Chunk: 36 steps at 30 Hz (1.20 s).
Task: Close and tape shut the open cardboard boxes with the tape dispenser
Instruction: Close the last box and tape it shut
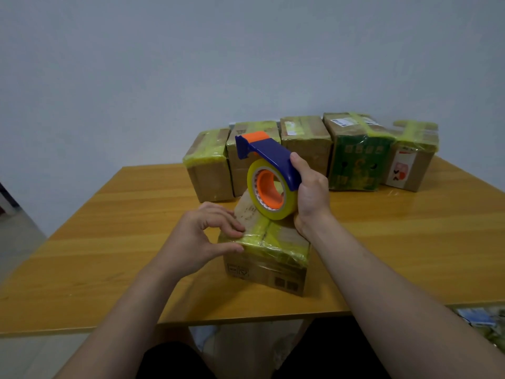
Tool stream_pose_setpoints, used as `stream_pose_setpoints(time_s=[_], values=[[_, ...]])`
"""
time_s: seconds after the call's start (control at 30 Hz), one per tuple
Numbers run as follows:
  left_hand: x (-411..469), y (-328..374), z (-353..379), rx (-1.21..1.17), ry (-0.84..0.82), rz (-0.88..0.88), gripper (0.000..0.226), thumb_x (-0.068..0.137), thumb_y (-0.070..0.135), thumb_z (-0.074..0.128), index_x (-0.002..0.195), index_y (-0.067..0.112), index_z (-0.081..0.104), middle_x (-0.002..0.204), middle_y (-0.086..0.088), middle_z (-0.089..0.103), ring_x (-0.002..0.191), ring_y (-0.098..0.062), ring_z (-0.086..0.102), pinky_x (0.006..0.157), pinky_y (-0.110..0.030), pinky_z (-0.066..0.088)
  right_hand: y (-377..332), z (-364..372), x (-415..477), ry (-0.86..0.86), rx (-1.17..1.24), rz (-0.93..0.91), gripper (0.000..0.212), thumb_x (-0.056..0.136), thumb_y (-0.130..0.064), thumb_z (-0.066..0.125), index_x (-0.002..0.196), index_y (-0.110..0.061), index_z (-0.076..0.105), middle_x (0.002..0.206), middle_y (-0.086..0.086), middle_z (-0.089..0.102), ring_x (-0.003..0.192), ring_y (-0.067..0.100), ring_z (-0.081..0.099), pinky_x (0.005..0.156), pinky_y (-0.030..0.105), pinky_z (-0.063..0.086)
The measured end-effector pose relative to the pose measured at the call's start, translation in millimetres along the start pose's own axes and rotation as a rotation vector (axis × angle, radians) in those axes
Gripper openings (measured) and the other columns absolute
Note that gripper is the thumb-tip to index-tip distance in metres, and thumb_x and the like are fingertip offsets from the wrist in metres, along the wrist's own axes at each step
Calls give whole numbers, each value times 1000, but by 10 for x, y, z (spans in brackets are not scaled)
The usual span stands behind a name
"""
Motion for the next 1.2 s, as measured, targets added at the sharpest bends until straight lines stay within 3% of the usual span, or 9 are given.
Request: stream_pose_setpoints(time_s=[0.13,0.27,0.47,0.63,0.8,1.0,1.2], values=[[14,94,69,0,-51,12,31,67,44,90,94,31,83,102,14,74,111,-16,65,88,-44,59,0,-11,-8,7,2,3,31,98,-39,64,90,-11,76,85,8,75,86,24,69,83,38,54],[33,103,153,-30,5,26,25,68,43,88,88,29,85,90,12,73,100,-18,66,80,-45,59,-4,-15,-2,5,14,8,29,98,-37,64,88,-12,76,84,7,75,84,23,69,79,35,54],[-1,214,195,116,-11,116,28,74,46,84,99,33,83,102,21,72,107,-12,63,85,-32,55,7,-20,11,18,28,14,35,97,-38,64,93,-6,75,88,12,74,85,25,68,81,37,55],[40,207,309,-68,32,39,19,70,33,90,88,30,84,89,16,76,100,-16,66,87,-43,56,20,-22,23,6,30,23,33,97,-39,64,91,-8,76,88,11,75,87,26,69,83,39,55],[99,357,308,105,-75,124,27,73,41,88,99,33,83,102,23,74,110,-10,62,90,-33,54,14,-26,25,4,35,23,33,97,-39,64,89,-10,76,88,12,75,87,27,69,84,41,55],[92,418,452,-2,6,163,16,75,28,90,88,22,85,88,16,77,92,-11,72,79,-37,60,15,-32,25,4,36,22,35,97,-38,64,90,-6,76,88,14,73,86,28,67,84,41,54],[148,527,534,62,-141,112,26,77,35,89,102,33,82,103,20,72,107,-11,66,87,-35,58,23,-43,32,0,54,33,39,97,-38,64,97,-1,75,95,19,74,88,29,68,88,45,55]])
Point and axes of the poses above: each hand's wrist, its own x-axis towards the middle knuckle, its own z-axis out of the palm, y = z × x, the point moved 5 cm from there along x, towards the middle knuckle
